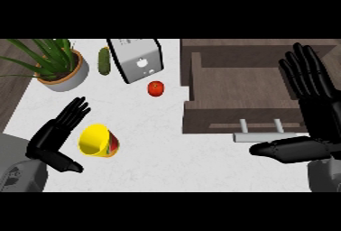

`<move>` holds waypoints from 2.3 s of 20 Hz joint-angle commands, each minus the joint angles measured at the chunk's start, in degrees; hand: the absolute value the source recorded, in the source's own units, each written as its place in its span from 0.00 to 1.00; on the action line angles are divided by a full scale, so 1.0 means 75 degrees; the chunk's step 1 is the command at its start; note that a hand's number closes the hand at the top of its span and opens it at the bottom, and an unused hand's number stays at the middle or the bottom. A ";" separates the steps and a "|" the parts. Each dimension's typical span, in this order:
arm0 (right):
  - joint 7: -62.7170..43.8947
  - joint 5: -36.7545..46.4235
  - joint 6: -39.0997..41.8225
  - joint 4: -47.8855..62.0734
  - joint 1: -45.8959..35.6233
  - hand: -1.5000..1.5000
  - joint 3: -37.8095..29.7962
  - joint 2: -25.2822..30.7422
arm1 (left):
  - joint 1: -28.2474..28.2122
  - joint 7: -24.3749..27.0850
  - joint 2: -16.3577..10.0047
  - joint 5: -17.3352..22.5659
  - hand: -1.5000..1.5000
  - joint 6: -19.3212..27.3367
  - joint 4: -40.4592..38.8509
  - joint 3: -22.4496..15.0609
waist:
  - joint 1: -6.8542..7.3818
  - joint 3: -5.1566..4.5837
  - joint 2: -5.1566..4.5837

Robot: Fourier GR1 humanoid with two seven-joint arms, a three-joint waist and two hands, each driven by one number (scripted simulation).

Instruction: Pick up the cup, place it into the drawer and close the drawer

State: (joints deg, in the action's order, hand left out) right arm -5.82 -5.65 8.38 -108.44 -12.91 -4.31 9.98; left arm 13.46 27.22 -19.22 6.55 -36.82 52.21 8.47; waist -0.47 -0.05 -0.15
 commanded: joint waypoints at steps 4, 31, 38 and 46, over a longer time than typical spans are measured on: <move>0.0287 0.0071 0.0127 0.0255 -0.0035 0.00 -0.0021 -0.0018 | 0.1131 0.2430 -0.0153 -0.1312 0.00 0.0230 -0.3058 -0.0133 | -0.0069 -0.0009 -0.0029; -0.0573 -0.0406 0.0156 0.0163 -0.0826 0.00 -0.0331 0.0211 | 0.2026 0.4461 0.0537 -0.1917 0.00 0.0952 -0.5272 -0.0529 | -0.0224 -0.0038 -0.0087; -0.0028 0.0000 0.0175 0.0429 -0.0487 0.00 -0.0065 0.0041 | 0.2201 0.4287 0.0743 -0.1773 0.00 0.0182 -0.5348 -0.0550 | -0.0196 -0.0035 -0.0109; -0.0198 -0.0112 0.0139 0.0463 -0.0658 0.00 -0.0221 0.0116 | 0.2103 0.5408 0.0954 -0.1890 1.00 0.2223 -0.4598 -0.0533 | -0.0163 -0.0039 -0.0108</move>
State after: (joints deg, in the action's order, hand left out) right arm -7.00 -6.95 10.25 -106.09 -16.80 -6.50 11.70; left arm 29.21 57.23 -13.38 -7.03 -23.04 16.32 4.20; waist -2.06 -0.34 -0.89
